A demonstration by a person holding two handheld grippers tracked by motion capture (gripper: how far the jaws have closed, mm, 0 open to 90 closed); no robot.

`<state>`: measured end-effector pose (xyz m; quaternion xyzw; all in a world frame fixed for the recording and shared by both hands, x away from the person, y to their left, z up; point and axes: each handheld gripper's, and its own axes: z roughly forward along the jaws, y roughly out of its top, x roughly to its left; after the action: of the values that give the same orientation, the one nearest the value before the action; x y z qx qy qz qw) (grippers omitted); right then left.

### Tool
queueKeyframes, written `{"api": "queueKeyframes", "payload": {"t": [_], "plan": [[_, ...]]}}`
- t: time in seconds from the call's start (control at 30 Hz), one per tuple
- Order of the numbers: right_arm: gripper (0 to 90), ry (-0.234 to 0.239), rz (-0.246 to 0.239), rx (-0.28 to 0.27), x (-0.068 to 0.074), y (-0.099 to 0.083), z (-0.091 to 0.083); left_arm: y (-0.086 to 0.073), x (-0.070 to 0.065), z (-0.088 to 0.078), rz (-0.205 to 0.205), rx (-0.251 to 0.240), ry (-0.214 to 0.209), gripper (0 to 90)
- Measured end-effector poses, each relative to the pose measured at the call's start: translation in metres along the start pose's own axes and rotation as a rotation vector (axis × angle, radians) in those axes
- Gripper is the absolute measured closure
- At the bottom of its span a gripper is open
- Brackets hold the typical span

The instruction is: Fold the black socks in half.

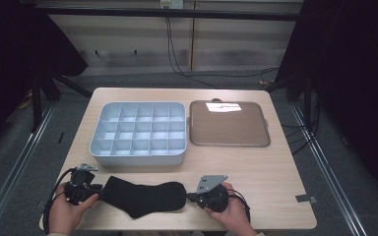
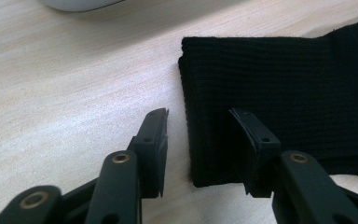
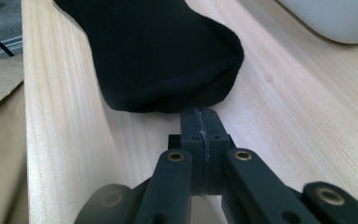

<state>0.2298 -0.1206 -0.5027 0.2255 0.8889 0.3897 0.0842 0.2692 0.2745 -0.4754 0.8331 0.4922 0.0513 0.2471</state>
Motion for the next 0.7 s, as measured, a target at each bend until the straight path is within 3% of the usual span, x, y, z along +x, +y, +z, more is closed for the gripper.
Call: {"api": "queueKeyframes", "payload": {"t": [0.13, 0.27, 0.47, 0.63, 0.7], "plan": [[90.0, -0.003, 0.011, -0.005, 0.0008, -0.0009, -0.0002, 0.0037, -0.0036, 0.0012, 0.018, 0.024, 0.012, 63.1], [90.0, -0.007, 0.012, -0.003, 0.0014, -0.0014, -0.0007, 0.0048, -0.0043, 0.0016, 0.0, 0.032, -0.007, 71.6], [90.0, -0.002, 0.025, -0.009, 0.001, -0.0019, -0.0006, 0.0064, -0.0014, 0.002, -0.023, 0.045, -0.038, 75.2], [90.0, -0.003, 0.023, -0.008, 0.0011, -0.0017, -0.0006, 0.0078, -0.0012, 0.0017, -0.046, 0.063, -0.04, 78.0], [90.0, -0.003, 0.023, -0.009, 0.0011, -0.0018, -0.0006, 0.0088, -0.0025, 0.0015, -0.033, 0.071, -0.032, 78.1]]}}
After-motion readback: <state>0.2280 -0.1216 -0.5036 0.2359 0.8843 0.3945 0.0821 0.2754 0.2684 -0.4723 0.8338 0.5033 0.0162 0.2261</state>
